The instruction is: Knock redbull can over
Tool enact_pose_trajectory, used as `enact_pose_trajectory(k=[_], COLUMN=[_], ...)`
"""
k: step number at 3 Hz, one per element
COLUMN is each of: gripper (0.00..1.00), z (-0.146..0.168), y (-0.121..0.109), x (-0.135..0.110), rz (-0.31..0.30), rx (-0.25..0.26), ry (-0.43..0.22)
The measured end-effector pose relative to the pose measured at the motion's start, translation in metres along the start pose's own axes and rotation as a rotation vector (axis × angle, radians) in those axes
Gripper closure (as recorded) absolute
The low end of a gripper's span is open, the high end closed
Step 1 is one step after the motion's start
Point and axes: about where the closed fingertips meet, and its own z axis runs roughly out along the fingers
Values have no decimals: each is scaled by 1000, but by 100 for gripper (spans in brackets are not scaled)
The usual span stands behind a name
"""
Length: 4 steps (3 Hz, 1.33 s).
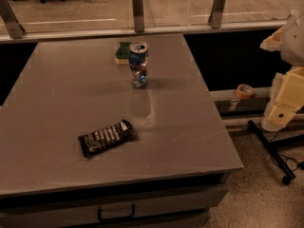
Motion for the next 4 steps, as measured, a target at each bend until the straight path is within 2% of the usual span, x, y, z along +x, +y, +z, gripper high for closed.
enact_pose_trajectory(k=[1, 2, 3, 4], gripper=[0, 0, 0, 0], z=[0, 4, 25, 44], y=[0, -8, -36, -58], x=[0, -10, -29, -57], rz=[0, 14, 26, 2], rx=[0, -7, -20, -41], ry=[0, -90, -309, -544])
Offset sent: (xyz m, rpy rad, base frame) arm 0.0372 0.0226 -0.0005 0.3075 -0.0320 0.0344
